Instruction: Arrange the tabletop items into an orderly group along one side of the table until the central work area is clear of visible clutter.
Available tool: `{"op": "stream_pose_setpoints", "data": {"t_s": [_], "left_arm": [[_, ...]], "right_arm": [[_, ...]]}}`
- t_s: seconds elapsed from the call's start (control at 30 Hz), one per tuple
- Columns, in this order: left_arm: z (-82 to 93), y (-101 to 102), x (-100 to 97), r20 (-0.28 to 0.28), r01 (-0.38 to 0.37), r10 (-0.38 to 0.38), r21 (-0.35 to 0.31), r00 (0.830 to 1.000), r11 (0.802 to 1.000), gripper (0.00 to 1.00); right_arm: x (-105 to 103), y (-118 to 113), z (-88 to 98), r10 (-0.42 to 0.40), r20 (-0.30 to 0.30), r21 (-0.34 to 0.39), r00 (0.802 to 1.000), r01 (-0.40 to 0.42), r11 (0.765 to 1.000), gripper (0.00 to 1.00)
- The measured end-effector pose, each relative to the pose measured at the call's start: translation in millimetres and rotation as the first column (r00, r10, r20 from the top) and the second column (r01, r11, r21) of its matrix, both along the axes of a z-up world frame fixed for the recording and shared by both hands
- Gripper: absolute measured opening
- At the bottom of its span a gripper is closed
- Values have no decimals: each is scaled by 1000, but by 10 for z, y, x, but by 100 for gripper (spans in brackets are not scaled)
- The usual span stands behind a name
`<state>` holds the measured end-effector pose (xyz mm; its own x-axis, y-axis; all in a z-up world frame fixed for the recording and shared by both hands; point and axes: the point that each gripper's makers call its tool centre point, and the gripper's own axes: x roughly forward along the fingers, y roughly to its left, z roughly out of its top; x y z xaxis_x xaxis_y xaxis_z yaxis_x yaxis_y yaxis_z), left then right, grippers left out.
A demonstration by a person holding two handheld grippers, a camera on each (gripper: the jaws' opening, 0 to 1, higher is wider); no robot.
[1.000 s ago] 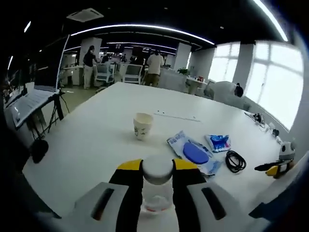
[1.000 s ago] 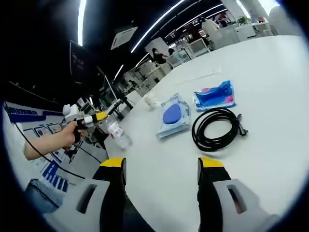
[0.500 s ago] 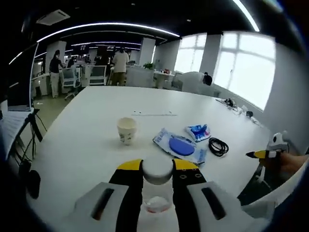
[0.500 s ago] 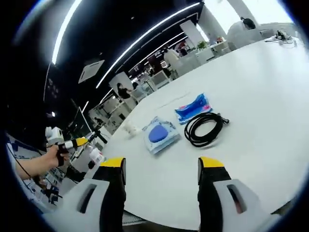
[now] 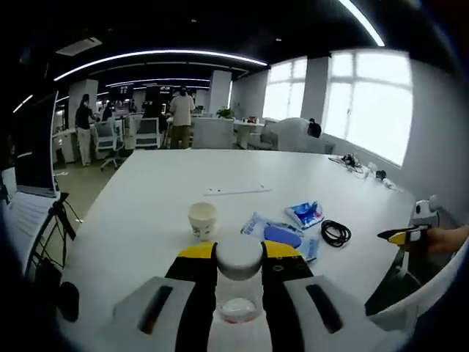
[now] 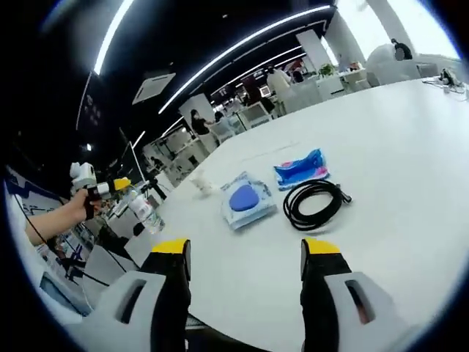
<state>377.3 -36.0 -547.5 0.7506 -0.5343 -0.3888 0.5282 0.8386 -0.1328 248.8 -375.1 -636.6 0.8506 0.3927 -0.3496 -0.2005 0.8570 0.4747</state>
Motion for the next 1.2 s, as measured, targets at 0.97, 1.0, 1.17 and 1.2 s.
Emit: {"op": "stream_pose_setpoints", "data": {"t_s": [0.97, 1.0, 1.17, 1.2], "left_arm": [[180, 235, 1340, 39, 142, -145, 59, 989, 988, 21], [182, 238, 1421, 41, 142, -144, 60, 989, 988, 21], [73, 248, 1766, 17, 151, -153, 76, 988, 986, 21], [56, 258, 1810, 12, 148, -149, 72, 989, 986, 21]], "right_arm": [[-166, 702, 72, -108, -17, 13, 994, 108, 994, 59], [-182, 712, 64, -116, -20, 16, 993, 116, 993, 59], [-254, 768, 38, -145, -33, 32, 989, 146, 989, 59], [-272, 778, 35, -154, -35, 35, 987, 155, 987, 58]]}}
